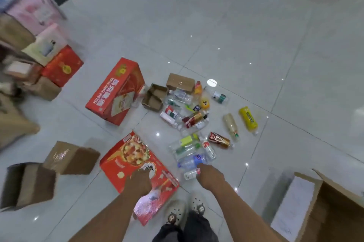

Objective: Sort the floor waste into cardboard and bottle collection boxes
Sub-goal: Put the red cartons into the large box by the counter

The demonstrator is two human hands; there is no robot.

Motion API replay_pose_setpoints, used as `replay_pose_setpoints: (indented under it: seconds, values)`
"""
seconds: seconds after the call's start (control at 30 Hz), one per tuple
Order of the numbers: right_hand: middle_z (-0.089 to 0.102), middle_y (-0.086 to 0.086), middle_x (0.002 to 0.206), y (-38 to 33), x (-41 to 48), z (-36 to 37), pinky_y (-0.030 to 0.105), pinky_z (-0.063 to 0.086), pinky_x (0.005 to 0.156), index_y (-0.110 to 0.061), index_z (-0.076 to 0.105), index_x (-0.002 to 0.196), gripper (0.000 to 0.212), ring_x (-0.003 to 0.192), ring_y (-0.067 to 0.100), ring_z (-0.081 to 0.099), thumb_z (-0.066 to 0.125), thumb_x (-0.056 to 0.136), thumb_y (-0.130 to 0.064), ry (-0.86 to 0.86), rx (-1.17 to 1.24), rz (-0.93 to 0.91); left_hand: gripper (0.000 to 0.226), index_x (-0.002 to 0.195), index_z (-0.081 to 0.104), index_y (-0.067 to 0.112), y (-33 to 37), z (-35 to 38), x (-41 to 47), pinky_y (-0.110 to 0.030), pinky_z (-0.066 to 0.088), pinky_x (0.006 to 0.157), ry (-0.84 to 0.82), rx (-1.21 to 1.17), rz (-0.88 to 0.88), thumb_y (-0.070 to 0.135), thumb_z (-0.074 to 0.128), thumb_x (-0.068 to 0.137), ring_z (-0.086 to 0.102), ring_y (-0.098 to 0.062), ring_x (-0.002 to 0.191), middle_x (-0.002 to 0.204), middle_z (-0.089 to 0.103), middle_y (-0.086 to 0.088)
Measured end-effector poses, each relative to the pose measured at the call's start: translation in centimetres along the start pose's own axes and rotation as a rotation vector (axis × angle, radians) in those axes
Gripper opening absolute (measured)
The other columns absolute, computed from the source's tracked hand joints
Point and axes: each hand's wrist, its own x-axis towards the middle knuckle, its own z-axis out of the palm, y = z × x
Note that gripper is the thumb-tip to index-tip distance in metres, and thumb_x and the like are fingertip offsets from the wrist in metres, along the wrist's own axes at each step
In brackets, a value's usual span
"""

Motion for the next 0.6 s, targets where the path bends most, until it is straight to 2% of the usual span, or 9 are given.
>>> replay_pose_setpoints:
  seconds: [0.1,0.17,0.23,0.37,0.43,0.5,0.6]
  values:
    - [0.051,0.006,0.139,-2.6,7.6,3.6,0.030,0.041,0.102,-0.020,0.041,0.139,0.042,0.128,0.024,0.049,0.040,0.097,-0.024,-0.012,-0.023,-0.063,0.062,0.148,0.027,0.012,-4.1,4.2,6.1,-0.041,0.040,0.106,0.048,-0.211,-0.124,0.018,0.046,0.090,0.040,-0.028,0.133,0.147,0.040,-0.011]
    - [0.052,0.009,0.138,-4.3,13.1,7.1,0.028,0.041,0.100,-0.016,0.040,0.139,0.043,0.127,0.024,0.049,0.041,0.097,-0.024,-0.028,0.023,-0.097,0.068,0.150,0.021,0.007,-6.8,7.8,10.2,-0.041,0.036,0.109,0.085,-0.384,-0.263,0.025,0.051,0.091,0.035,-0.030,0.137,0.152,0.032,-0.014]
    - [0.050,0.011,0.140,-5.8,18.7,10.8,0.029,0.040,0.102,-0.011,0.037,0.142,0.048,0.129,0.024,0.047,0.044,0.097,-0.027,-0.051,0.057,-0.128,0.079,0.151,0.015,0.005,-9.4,11.7,14.3,-0.038,0.031,0.112,0.138,-0.547,-0.443,0.038,0.055,0.092,0.027,-0.031,0.142,0.155,0.023,-0.015]
    - [0.039,0.014,0.149,-8.8,29.4,17.0,0.029,0.033,0.108,-0.002,0.028,0.147,0.065,0.137,0.026,0.038,0.045,0.097,-0.042,-0.106,0.166,-0.179,0.088,0.149,0.020,-0.002,-15.0,18.6,21.8,-0.051,0.027,0.111,0.327,-1.011,-0.896,0.054,0.053,0.089,0.025,-0.042,0.138,0.150,0.024,-0.027]
    - [0.031,0.015,0.153,-10.7,34.1,19.1,0.033,0.030,0.111,0.000,0.024,0.148,0.074,0.140,0.028,0.034,0.038,0.097,-0.052,-0.170,0.248,-0.187,0.082,0.142,0.031,-0.009,-17.7,21.0,25.5,-0.048,0.032,0.107,0.348,-1.206,-0.874,0.055,0.046,0.092,0.036,-0.044,0.132,0.142,0.036,-0.033]
    - [0.032,0.015,0.153,-12.7,37.3,20.4,0.040,0.030,0.111,-0.002,0.027,0.148,0.082,0.139,0.031,0.034,0.026,0.094,-0.064,-0.262,0.285,-0.160,0.074,0.131,0.047,-0.011,-19.5,22.1,28.6,-0.044,0.041,0.097,0.337,-1.455,-0.736,0.053,0.043,0.094,0.052,-0.042,0.118,0.131,0.051,-0.033]
    - [0.037,0.013,0.151,-13.5,41.5,22.4,0.060,0.023,0.109,-0.016,0.035,0.146,0.093,0.140,0.036,0.030,0.018,0.081,-0.081,-0.445,0.379,-0.028,0.062,0.127,0.056,0.000,-20.7,23.4,31.5,-0.046,0.050,0.093,0.387,-1.651,-0.550,0.048,0.060,0.088,0.064,-0.036,0.098,0.116,0.065,-0.024]
